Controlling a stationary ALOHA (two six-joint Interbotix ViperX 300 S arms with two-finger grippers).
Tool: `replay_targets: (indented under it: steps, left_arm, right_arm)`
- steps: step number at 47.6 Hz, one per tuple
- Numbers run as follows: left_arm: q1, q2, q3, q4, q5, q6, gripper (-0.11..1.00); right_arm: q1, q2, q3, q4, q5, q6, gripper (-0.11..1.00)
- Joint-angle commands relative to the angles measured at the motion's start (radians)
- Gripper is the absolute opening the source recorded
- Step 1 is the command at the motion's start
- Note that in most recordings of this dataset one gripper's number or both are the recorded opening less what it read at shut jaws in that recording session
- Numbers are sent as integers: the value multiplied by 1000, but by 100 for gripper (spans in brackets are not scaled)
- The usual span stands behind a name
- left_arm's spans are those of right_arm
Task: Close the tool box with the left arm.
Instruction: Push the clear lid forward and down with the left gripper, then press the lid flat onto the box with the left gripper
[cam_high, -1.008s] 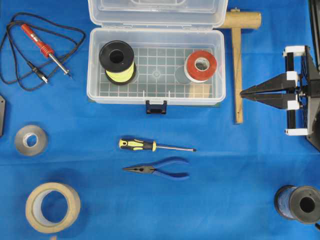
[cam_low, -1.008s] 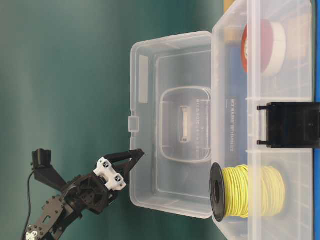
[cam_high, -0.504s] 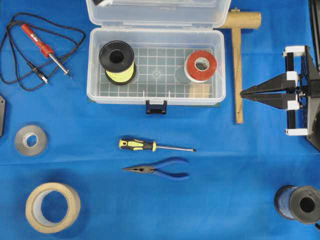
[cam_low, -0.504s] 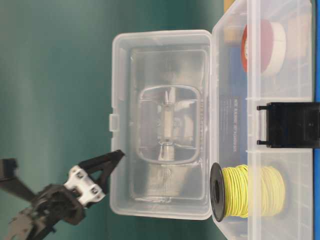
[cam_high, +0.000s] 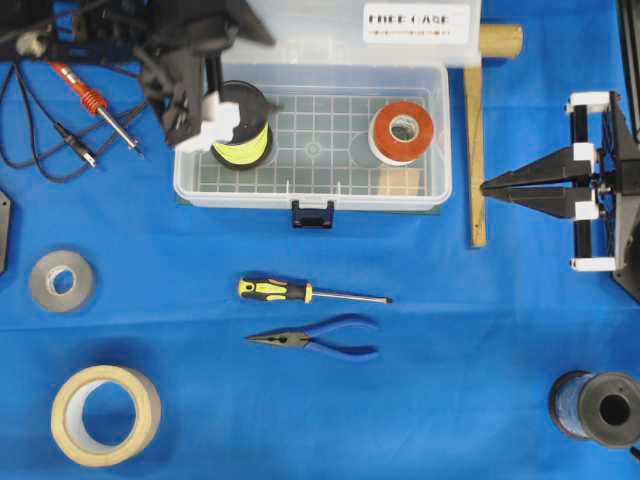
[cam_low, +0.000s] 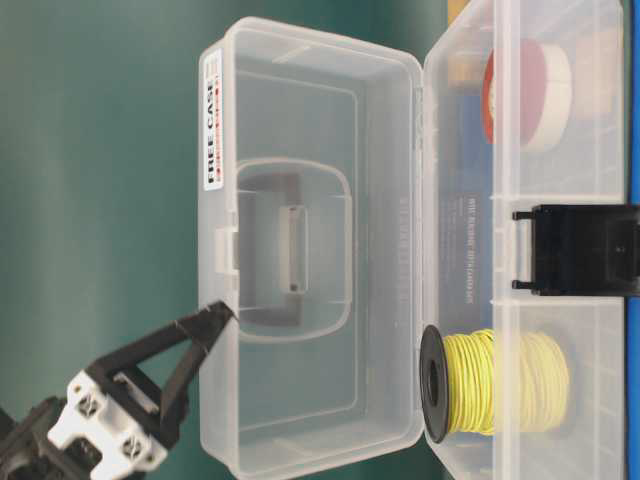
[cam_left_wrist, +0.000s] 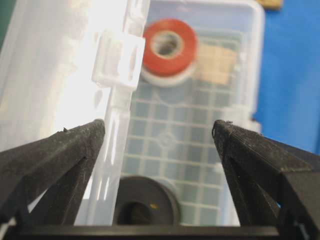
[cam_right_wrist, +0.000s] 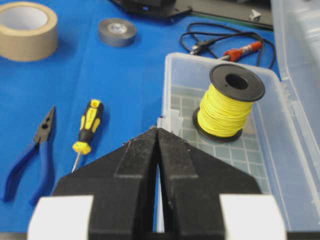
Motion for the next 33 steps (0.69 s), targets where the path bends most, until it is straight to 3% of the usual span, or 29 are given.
replay_targets:
  steps: [1,18,33]
  left_arm:
    - [-14,-28,20,3,2,-12,90]
    - [-153,-72,81,2,-12,-72,90]
    - [-204,-80,91,2,-32,-91,90]
  right_arm:
    - [-2,3,-25,2,-5,2,0]
    - [-2,3,-25,2,-2,2,0]
    - [-2,3,-25,2,2,2,0]
